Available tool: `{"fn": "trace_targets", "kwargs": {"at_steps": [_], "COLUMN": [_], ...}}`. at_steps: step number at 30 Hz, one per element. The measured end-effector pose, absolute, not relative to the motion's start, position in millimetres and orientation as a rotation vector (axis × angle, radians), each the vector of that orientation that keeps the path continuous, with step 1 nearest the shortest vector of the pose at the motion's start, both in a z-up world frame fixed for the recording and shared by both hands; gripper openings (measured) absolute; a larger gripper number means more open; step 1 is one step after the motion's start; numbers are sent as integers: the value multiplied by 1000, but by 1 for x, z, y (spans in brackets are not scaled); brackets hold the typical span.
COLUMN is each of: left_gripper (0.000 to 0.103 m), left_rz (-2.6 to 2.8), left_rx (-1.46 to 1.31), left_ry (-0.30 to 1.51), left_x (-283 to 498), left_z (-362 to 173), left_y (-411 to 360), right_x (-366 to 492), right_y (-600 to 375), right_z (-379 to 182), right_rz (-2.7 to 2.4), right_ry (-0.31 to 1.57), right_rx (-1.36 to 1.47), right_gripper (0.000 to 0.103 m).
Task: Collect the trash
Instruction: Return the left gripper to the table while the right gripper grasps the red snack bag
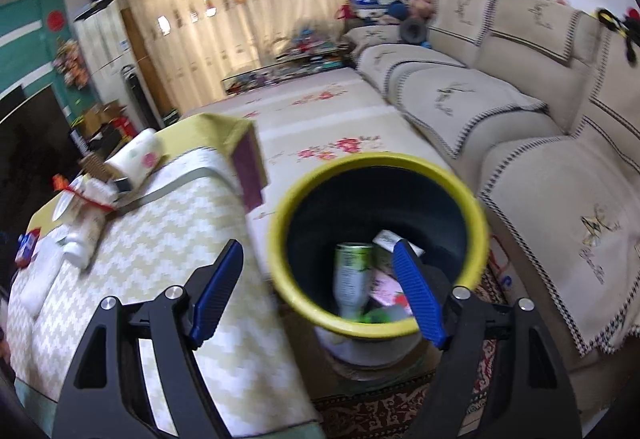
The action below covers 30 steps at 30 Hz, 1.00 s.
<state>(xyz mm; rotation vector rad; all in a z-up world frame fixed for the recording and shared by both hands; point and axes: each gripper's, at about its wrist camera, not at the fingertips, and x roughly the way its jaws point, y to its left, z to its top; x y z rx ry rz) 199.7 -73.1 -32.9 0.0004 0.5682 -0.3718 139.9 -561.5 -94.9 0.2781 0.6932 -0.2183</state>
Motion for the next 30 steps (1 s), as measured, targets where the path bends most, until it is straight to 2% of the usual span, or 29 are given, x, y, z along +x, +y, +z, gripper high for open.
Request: {"fn": "trace_targets", "kwargs": {"at_steps": [5, 12, 13, 15, 18, 21, 30], "left_gripper": [96, 96, 98, 98, 98, 98, 98], "left_rz": [-308, -289, -285, -279, -254, -232, -224], "left_rx": [-43, -25, -23, -32, -60, -87, -86], "left_ry": [557, 573, 568, 560, 548, 537, 554], "left_x": [217, 222, 218, 217, 214, 212, 210], "left_z": [-50, -60, -60, -58, -56, -53, -58], "left_y": [-24, -15, -19, -25, -18, -8, -7], "right_x": [164, 209, 212, 226, 248, 262, 295], "right_y": [-517, -435, -427, -405, -375, -356, -332], "right_z": [-83, -73, -72, -71, -69, -65, -65], "right_rz": [-118, 82, 104, 167, 248, 297, 324], "right_ry": [694, 710, 707, 712, 725, 731, 737], "right_rx": [226, 113, 100, 71, 24, -7, -56], "right_gripper": [73, 72, 70, 53, 40, 35, 35]}}
